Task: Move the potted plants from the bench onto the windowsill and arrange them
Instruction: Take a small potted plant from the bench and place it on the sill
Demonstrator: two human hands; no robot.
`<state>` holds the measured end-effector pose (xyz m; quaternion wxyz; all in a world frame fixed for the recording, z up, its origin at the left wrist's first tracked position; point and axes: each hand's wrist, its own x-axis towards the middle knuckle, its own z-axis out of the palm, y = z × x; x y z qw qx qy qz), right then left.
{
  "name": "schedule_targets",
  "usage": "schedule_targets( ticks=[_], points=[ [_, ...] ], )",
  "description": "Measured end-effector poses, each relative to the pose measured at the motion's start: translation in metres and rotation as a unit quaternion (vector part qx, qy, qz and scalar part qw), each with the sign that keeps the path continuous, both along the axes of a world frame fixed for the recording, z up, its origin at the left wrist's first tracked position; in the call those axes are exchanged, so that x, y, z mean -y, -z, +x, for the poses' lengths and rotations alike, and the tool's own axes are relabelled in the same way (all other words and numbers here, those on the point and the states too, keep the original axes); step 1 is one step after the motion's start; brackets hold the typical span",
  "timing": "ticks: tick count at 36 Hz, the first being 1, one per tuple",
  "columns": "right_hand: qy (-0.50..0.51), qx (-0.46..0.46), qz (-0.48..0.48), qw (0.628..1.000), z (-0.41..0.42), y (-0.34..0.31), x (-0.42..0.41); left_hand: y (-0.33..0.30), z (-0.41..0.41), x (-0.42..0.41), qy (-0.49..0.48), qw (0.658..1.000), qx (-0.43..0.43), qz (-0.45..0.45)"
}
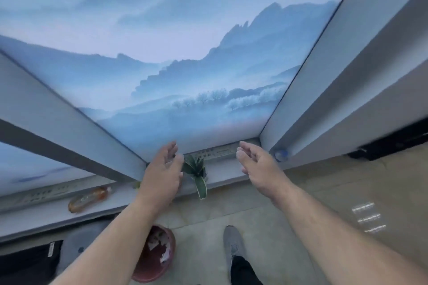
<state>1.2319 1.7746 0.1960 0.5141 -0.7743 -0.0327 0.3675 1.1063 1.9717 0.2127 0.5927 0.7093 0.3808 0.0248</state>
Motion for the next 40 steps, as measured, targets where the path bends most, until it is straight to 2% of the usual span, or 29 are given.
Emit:
schedule_targets(
  ticks=[2, 7, 14, 19, 24, 30, 35, 40],
  points=[
    [0.037, 0.024, 0.023, 0.999, -0.024, -0.046, 0.027, -0.042, -0.009, 0.018, 0.042, 0.998, 0.032, 0.016],
    [0.150, 0.086, 0.072, 0.982, -0.085, -0.108, 0.087, -0.105, -0.026, 0.057, 0.133, 0.985, 0.110, 0.026],
    [0.340, 0.150, 0.146, 0.917, -0.180, -0.168, 0.180, -0.160, -0.055, 0.146, 0.289, 0.937, 0.192, -0.021],
    [0.450, 0.176, 0.131, 0.866, -0.267, -0.187, 0.259, -0.179, -0.089, 0.242, 0.385, 0.895, 0.215, -0.073],
    [0.567, 0.194, 0.105, 0.794, -0.370, -0.192, 0.348, -0.182, -0.129, 0.348, 0.517, 0.823, 0.222, -0.082],
    [0.704, 0.219, 0.096, 0.668, -0.515, -0.198, 0.450, -0.185, -0.212, 0.493, 0.650, 0.721, 0.218, -0.099],
    [0.780, 0.233, 0.068, 0.578, -0.635, -0.195, 0.530, -0.184, -0.303, 0.612, 0.721, 0.647, 0.201, -0.144],
    [0.833, 0.232, 0.036, 0.500, -0.751, -0.194, 0.609, -0.172, -0.402, 0.720, 0.763, 0.603, 0.171, -0.160]
  ],
)
